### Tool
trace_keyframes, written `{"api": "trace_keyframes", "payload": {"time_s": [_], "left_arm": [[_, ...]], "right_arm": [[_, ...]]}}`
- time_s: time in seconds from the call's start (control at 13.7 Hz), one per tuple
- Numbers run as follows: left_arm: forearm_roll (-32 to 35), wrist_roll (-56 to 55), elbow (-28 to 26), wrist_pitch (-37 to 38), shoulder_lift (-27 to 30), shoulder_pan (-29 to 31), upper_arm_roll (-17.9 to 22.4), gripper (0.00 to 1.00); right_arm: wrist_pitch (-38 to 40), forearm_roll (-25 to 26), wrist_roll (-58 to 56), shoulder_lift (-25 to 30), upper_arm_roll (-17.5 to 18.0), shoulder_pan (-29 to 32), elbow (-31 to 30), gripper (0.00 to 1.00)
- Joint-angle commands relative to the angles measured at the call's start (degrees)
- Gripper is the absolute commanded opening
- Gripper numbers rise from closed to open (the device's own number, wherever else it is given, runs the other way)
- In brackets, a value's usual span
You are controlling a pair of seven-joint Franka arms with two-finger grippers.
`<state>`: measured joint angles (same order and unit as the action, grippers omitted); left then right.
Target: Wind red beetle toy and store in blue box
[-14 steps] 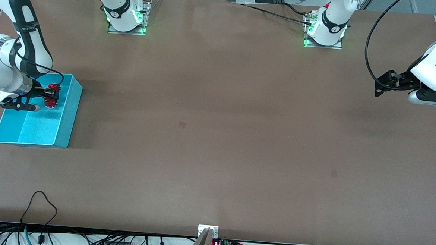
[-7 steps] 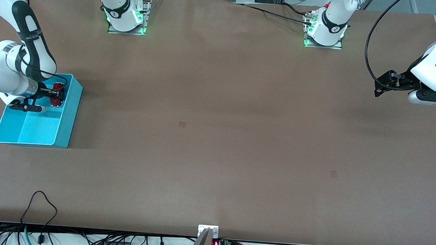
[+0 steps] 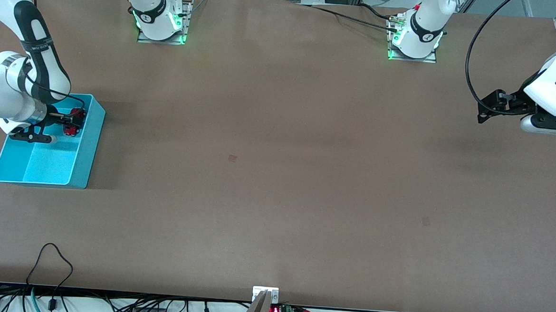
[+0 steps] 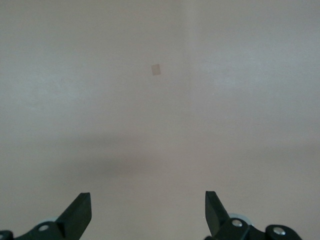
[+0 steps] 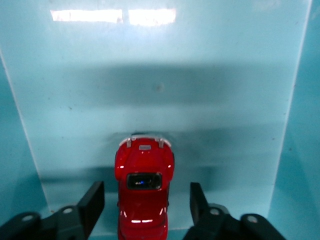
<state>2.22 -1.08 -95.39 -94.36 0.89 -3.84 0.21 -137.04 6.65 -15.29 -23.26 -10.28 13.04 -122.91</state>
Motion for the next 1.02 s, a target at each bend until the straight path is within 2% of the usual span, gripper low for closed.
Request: {"api": "trace_keyframes", "payload": {"time_s": [0.0, 0.15, 0.29, 0.44, 0.58, 0.73, 0.95], "left_arm": [[-0.5, -0.4, -0.4, 0.5, 1.0, 0.2, 0.0, 1.00], [-0.5, -0.4, -0.4, 0.5, 1.0, 0.2, 0.0, 1.00], [-0.5, -0.4, -0.4, 0.5, 1.0, 0.2, 0.0, 1.00], [-0.5, -0.3, -0.4, 0.5, 1.0, 0.2, 0.0, 1.00], [-0.5, -0.2, -0.4, 0.5, 1.0, 0.2, 0.0, 1.00], [-0.5, -0.2, -0.5, 0.5, 1.0, 0.2, 0.0, 1.00], [-0.5, -0.2, -0.4, 0.5, 1.0, 0.2, 0.0, 1.00]], "right_arm": [[0.8, -0.7, -1.8, 4.2, 0.9, 0.5, 1.4, 1.00], [5.4, -0.8, -1.8, 7.2, 1.9, 0.1, 4.0, 1.00], [14.9, -1.1, -1.8, 10.7, 4.2, 0.1, 9.1, 1.00], [23.1, -5.0, -1.2, 14.0, 7.0, 0.1, 14.5, 1.00], [32.3, -5.7, -1.2, 17.0, 9.4, 0.0, 20.3, 1.00], [39.4, -5.6, -1.1, 17.8, 12.3, 0.0, 27.6, 1.00], [47.7, -6.0, -1.0, 18.4, 12.7, -1.6, 33.7, 1.00]]}}
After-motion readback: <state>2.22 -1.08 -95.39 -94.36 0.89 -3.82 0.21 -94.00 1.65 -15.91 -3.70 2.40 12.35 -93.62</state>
